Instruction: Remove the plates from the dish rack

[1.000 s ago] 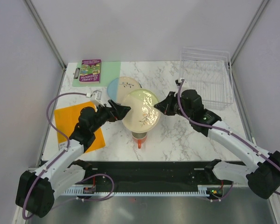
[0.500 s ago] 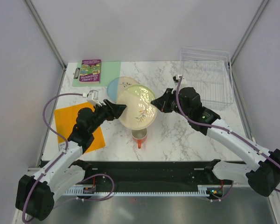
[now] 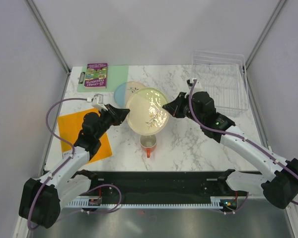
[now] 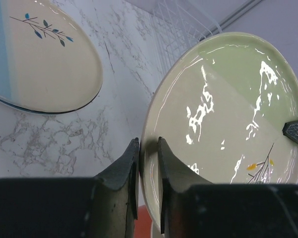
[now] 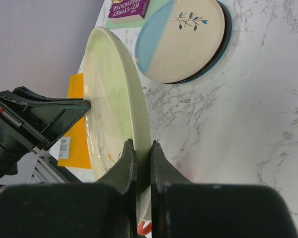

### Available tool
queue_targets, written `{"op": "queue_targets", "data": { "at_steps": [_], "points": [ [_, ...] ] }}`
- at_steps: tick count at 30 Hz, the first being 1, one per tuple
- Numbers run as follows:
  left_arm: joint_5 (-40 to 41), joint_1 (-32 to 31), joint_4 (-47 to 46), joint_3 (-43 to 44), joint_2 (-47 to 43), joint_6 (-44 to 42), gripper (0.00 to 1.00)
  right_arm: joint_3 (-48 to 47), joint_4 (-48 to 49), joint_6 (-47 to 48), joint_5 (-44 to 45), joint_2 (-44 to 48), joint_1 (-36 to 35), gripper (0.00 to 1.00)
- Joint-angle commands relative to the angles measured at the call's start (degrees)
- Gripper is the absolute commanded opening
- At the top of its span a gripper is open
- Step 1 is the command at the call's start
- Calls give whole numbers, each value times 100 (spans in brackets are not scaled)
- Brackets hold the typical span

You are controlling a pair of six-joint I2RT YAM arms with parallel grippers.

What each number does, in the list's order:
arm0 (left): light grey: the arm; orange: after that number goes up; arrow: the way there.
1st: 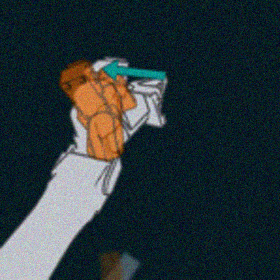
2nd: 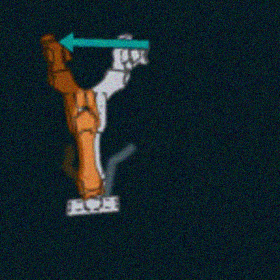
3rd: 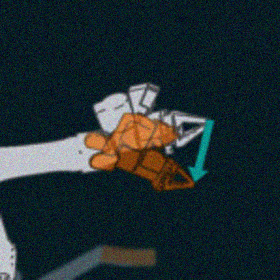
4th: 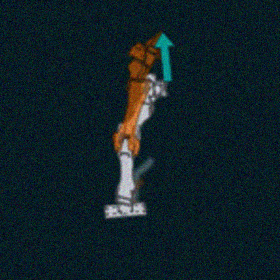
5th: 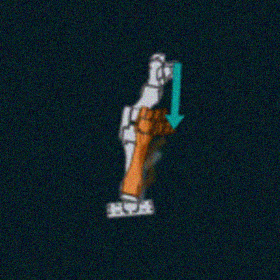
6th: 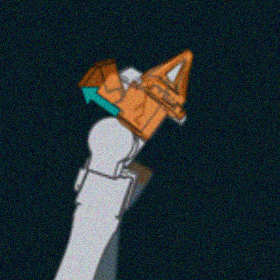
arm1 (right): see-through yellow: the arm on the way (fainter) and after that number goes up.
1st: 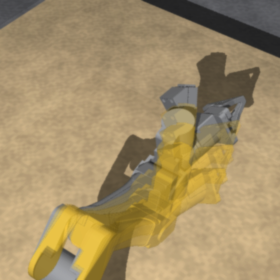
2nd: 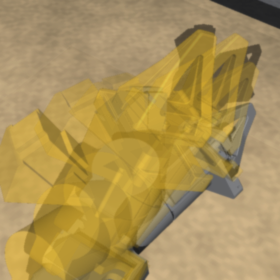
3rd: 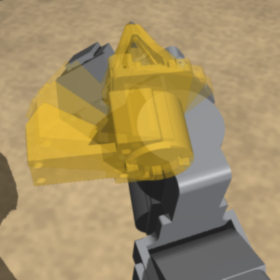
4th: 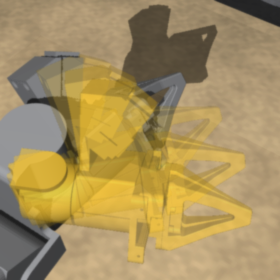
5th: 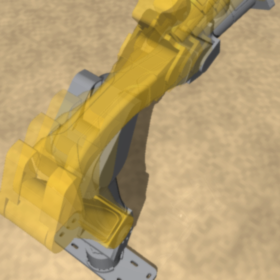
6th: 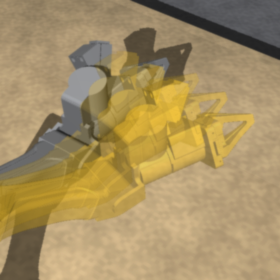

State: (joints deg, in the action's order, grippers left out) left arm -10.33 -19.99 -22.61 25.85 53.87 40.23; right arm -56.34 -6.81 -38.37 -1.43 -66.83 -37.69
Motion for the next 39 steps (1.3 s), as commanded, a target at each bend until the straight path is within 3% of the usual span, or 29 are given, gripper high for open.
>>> {"op": "queue_targets", "data": {
  "at_steps": [1, 2, 4, 8, 11, 15, 19, 35, 39],
  "points": [
    [-1365, -234, -990, 0, 62, 257, 20, -325, 1525, -347, -270, -102, -142, 0],
    [-1428, -225, -1191, -18, 89, 284, 26, -334, 1525, -355, -270, -128, -125, 0],
    [-1647, -234, -1456, -106, 159, 345, 27, -369, 1533, -329, -244, -155, -133, 0],
    [-1981, -225, -2044, -255, 326, 512, 57, -431, 1542, -338, -217, -199, -116, 0],
    [-2289, -225, -2528, -317, 510, 644, 61, -475, 1621, -417, -287, -199, -72, 0],
    [-2430, -225, -2740, -291, 660, 697, 60, -492, 1779, -540, -437, -234, 51, 0],
    [-2492, -216, -2862, -317, 678, 688, 51, -413, 2174, -847, -902, -278, 315, 0],
    [-2316, -137, -2845, -335, 678, 644, 53, 527, 4293, -2368, -2414, -506, 1141, 0],
    [-2298, -137, -2924, -291, 783, 671, 46, 667, 4319, -2377, -2458, -524, 1141, 0]
  ]
}}
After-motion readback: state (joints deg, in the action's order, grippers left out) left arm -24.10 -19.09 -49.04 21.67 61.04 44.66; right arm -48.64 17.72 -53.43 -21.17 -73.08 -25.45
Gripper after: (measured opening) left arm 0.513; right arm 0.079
